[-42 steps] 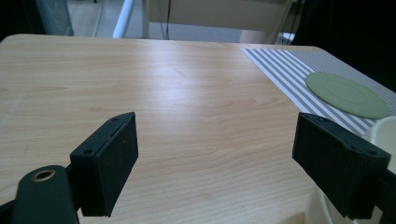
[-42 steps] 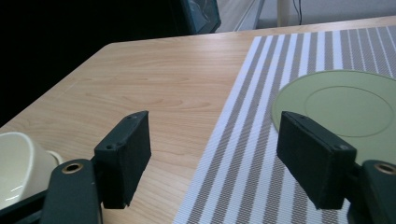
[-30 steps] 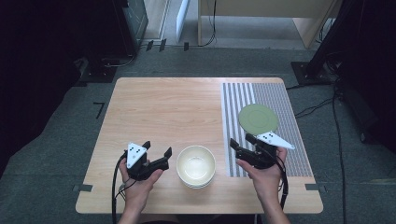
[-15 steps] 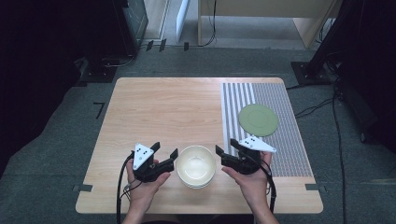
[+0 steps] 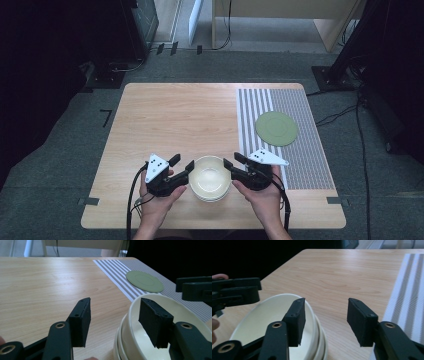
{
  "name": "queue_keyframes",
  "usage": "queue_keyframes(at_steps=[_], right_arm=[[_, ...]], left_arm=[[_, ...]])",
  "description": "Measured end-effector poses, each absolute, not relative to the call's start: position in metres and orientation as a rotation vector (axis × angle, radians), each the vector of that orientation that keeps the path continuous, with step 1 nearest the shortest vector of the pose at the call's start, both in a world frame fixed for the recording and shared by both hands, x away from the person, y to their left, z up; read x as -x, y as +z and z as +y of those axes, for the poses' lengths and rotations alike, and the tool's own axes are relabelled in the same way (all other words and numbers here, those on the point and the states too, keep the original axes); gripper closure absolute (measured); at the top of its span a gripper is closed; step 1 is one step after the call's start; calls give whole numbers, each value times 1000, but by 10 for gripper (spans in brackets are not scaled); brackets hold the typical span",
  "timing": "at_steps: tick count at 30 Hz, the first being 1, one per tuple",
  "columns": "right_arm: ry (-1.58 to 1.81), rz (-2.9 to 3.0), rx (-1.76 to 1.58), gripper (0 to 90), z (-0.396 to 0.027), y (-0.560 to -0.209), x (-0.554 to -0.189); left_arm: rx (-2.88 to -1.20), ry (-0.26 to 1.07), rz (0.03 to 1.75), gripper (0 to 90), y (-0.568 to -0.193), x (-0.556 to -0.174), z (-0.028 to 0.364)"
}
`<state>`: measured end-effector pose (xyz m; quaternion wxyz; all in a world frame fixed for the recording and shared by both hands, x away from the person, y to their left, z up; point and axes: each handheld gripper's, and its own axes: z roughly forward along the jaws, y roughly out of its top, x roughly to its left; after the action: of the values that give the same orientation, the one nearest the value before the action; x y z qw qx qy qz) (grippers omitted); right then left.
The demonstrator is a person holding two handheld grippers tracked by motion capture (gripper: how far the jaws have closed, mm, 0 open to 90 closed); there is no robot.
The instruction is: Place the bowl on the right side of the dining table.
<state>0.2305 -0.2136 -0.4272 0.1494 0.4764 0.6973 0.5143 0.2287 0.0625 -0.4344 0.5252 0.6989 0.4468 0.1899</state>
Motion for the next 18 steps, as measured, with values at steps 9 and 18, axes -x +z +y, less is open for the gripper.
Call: queue_keyframes(at_steps=[9, 18], right_arm=[[1520, 2065, -1443, 657, -207, -437, -232], [1434, 2104, -1437, 712, -200, -443, -229]], left_arm=[[-1829, 453, 1046, 508, -445, -228, 42], [-1962, 634, 1032, 698, -450, -226, 24]])
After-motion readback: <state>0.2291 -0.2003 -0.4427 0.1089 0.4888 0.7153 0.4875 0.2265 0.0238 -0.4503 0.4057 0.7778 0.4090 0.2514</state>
